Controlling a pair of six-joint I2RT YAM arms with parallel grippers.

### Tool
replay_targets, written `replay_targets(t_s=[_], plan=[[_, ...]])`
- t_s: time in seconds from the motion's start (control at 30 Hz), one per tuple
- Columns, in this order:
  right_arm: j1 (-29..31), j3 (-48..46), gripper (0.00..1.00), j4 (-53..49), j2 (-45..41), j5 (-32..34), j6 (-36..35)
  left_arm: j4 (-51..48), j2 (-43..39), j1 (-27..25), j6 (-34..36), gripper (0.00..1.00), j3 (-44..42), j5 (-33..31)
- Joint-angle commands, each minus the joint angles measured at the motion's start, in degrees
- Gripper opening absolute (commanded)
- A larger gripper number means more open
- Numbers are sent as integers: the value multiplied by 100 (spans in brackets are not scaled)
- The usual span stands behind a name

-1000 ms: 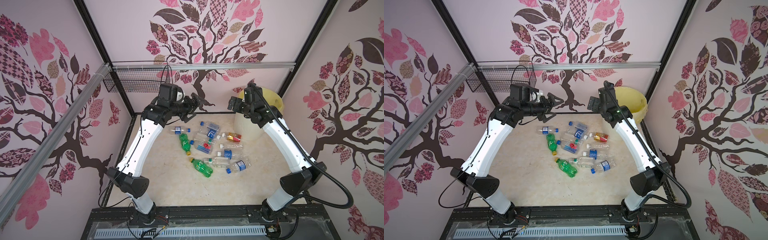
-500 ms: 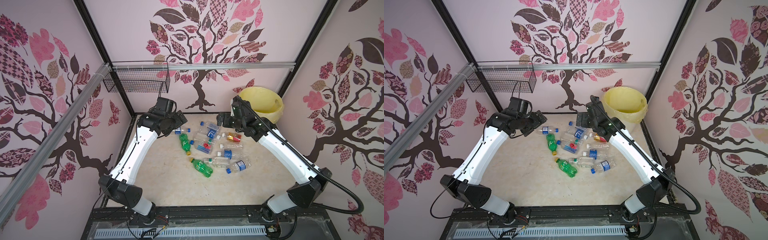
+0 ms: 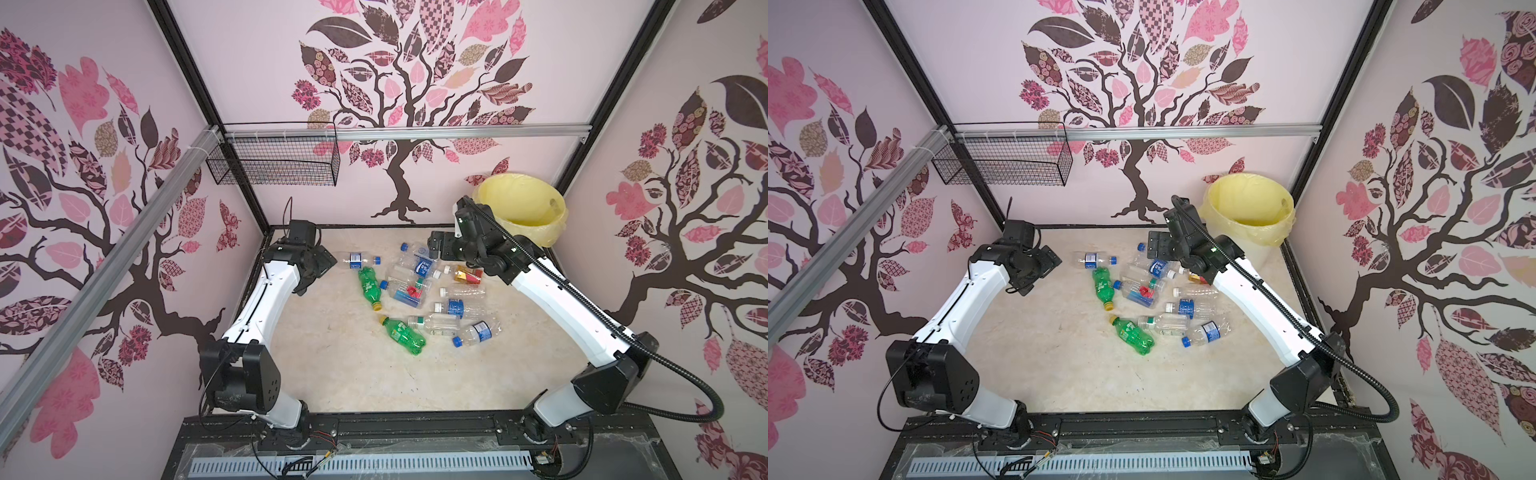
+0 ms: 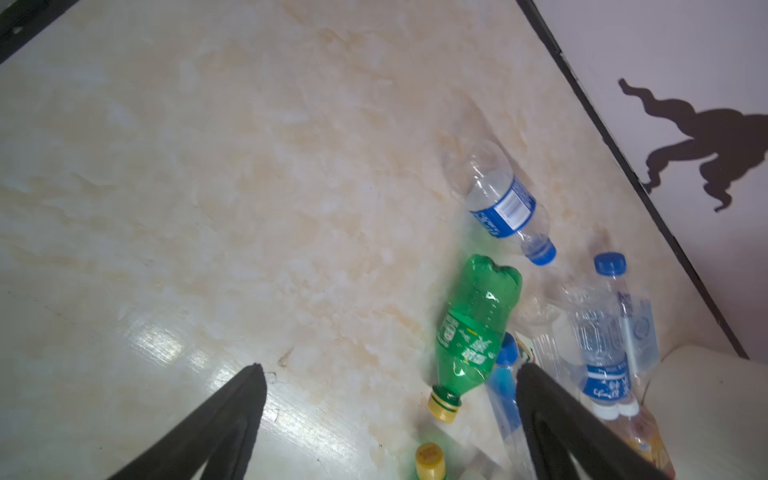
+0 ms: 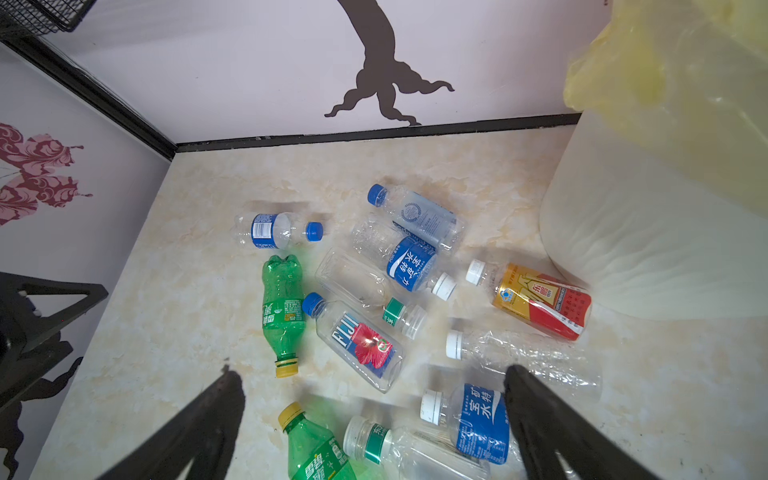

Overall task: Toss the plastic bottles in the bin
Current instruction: 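Swing the right gripper back over the pile while the left lowers toward bottles, then lower the left gripper onto the clear blue-label bottle and close on its base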

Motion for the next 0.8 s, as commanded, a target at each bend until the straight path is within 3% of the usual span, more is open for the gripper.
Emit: replay_targets(t_s=[0.0, 0.23, 0.5, 0.77], plan=[[61, 223, 100, -165, 224, -12, -76, 448, 327, -52, -36, 97, 173, 53], [69, 359, 100, -170, 497, -14, -93, 527, 1373, -59, -74, 97, 745, -77], [118, 500, 100, -196, 821, 49, -212, 758, 2503, -170, -680, 97, 1364, 388], [160, 617, 100, -169, 1165, 9, -345, 1335, 3087, -425, -1310, 97, 1918, 488]])
